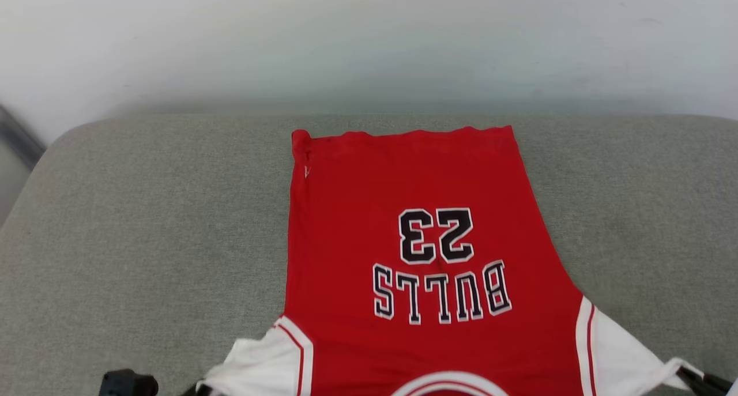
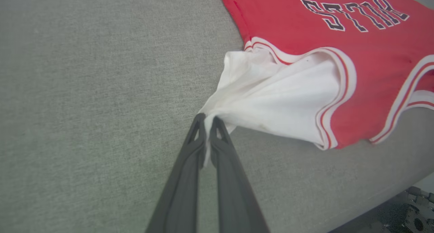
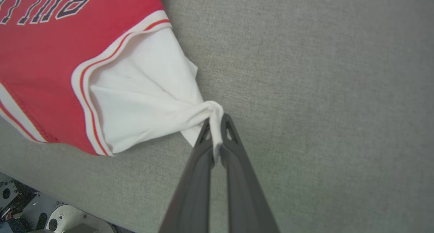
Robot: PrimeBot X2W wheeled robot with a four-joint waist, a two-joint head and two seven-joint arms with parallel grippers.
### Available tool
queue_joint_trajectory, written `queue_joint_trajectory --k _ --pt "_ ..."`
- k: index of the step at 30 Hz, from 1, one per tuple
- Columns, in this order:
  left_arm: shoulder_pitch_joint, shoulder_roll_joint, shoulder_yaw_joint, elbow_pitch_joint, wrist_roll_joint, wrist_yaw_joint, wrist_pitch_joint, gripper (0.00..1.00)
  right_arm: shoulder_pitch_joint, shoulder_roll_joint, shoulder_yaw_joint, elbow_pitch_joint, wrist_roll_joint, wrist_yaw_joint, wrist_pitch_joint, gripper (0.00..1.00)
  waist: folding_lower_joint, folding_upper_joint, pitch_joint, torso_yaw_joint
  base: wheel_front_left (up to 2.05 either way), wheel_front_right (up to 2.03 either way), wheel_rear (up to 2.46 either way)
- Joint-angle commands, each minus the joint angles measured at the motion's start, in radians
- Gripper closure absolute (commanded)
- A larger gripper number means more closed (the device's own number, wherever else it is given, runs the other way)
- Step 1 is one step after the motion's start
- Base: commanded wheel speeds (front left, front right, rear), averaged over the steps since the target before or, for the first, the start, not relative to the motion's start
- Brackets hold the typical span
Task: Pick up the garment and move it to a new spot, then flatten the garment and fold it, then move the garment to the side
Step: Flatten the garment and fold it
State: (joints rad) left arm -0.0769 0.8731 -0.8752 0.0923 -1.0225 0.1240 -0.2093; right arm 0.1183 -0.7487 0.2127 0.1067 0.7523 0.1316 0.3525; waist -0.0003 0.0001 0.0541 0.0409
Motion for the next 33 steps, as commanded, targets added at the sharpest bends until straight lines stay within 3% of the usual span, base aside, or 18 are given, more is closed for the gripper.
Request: queue_joint_trajectory --k 1,7,9,14,23,28,33 --pt "0.017 0.003 -0.005 -0.002 -0.008 0.006 0.007 1.0 0.023 -0.009 -0.01 -0.006 0.004 -0.002 0.01 1.0 0.0003 -0.0001 0.0 0.0 0.0 0.0 0.0" --pt "0.043 -0.031 -0.025 -0.002 -0.015 0.006 0.004 1.0 0.078 0.017 -0.044 -0.03 -0.014 -0.002 0.058 1.0 0.0003 -0.0001 0.006 -0.004 0.0 0.0 0.0" --pt "0.036 -0.038 -0.024 -0.001 -0.01 0.002 0.0 1.0 0.069 0.029 -0.067 -0.038 -0.016 -0.002 0.066 0.0 0.0003 -0.0001 0.012 0.0 0.0 0.0 0.0" --pt "0.0 -0.043 -0.011 -0.025 -0.005 -0.016 -0.008 1.0 0.045 0.031 -0.103 -0.07 -0.025 -0.001 0.15 0.0 0.0003 -0.0001 0.041 0.017 0.0 0.0 0.0" --pt "-0.067 -0.012 -0.011 -0.181 0.061 0.003 0.023 1.0 -0.142 0.065 -0.205 -0.204 -0.018 -0.001 0.295 0.0 0.0003 -0.0001 0.143 0.109 0.0 0.0 0.0" --pt "-0.126 -0.008 -0.029 -0.307 0.102 -0.006 0.078 1.0 -0.338 0.092 -0.233 -0.219 -0.067 -0.001 0.463 0.0 0.0003 -0.0001 0.237 0.189 0.0 0.0 0.0" --pt "-0.175 -0.02 -0.047 -0.381 0.153 -0.018 0.105 1.0 -0.544 0.145 -0.291 -0.142 -0.19 -0.001 0.726 0.0 0.0003 -0.0001 0.327 0.268 0.0 0.0 0.0"
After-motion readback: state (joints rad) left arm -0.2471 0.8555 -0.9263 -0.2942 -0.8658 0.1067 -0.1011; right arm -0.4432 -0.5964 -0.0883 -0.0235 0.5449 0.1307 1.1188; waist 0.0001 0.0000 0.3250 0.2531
